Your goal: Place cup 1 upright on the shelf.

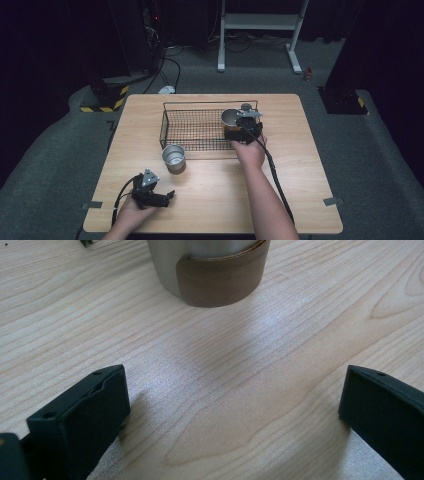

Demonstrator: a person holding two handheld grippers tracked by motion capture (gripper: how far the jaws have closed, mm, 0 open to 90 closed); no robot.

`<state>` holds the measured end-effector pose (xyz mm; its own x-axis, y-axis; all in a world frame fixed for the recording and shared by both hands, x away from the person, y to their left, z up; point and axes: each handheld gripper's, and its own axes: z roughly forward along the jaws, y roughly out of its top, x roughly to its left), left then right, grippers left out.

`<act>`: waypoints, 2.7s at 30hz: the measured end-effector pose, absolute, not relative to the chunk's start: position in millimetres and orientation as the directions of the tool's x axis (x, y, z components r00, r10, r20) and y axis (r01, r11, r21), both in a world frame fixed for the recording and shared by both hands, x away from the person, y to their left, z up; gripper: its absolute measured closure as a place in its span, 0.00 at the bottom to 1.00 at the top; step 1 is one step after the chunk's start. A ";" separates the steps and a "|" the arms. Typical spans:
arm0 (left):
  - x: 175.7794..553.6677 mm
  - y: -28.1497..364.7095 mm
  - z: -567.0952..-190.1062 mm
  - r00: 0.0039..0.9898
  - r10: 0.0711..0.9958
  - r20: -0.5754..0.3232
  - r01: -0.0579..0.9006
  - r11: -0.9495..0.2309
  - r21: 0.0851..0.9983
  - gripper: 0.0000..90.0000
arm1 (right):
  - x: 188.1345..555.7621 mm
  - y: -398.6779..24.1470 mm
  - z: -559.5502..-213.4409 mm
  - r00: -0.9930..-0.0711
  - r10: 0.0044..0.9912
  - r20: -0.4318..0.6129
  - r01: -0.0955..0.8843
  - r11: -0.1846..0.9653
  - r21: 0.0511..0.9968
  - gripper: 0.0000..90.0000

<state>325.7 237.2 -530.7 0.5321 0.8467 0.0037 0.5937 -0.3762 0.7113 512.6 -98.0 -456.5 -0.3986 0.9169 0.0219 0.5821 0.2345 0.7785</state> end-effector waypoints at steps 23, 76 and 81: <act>325.9 237.2 -530.7 0.534 0.846 0.004 0.592 -0.377 0.712 0.00 | 480.6 -112.1 -447.8 -0.436 0.900 0.013 0.527 0.244 0.814 0.10; 326.5 237.0 -530.7 0.537 0.844 0.004 0.592 -0.380 0.711 0.00 | 347.4 -153.6 -513.1 -0.505 0.863 0.020 0.602 0.336 0.724 0.10; 326.4 236.9 -530.7 0.536 0.844 0.003 0.592 -0.379 0.711 0.00 | 342.1 -151.5 -520.5 -0.513 0.858 0.024 0.615 0.348 0.707 0.10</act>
